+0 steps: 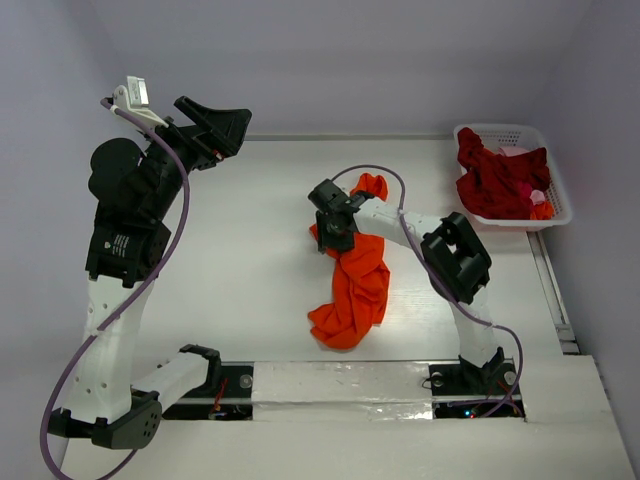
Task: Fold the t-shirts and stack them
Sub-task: Flatten out the tshirt
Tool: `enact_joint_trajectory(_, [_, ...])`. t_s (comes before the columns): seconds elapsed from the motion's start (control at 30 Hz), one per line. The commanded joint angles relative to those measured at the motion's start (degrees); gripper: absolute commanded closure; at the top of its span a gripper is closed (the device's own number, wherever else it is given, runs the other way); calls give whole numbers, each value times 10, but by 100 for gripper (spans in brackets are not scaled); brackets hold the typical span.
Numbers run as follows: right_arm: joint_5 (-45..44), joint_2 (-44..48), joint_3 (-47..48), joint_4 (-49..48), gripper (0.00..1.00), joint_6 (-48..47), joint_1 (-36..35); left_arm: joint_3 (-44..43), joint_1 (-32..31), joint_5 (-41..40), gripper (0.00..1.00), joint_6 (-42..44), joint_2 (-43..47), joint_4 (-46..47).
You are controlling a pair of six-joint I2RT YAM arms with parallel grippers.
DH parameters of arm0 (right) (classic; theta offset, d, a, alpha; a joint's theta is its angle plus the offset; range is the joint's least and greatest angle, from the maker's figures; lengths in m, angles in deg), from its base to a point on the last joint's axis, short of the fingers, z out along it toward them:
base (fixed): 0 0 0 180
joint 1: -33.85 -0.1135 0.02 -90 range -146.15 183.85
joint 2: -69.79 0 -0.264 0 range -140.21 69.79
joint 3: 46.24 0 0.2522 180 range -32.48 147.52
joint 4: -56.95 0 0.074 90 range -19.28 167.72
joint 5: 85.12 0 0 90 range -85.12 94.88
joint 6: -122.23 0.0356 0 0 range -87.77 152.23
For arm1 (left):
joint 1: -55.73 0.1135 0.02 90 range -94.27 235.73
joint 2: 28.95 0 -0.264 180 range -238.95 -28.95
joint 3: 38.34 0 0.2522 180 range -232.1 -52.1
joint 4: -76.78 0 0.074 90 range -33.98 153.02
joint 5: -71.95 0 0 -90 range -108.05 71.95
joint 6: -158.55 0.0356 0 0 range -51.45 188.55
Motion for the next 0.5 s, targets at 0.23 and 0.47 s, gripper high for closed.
enact_joint_trajectory(0.23, [-5, -2, 35, -9, 52, -2, 1, 3, -3, 6, 1, 2, 10, 31])
enact_joint_trajectory(0.47, [-8, -18, 50, -4, 58, -6, 1, -1, -3, 6, 1, 2, 8, 32])
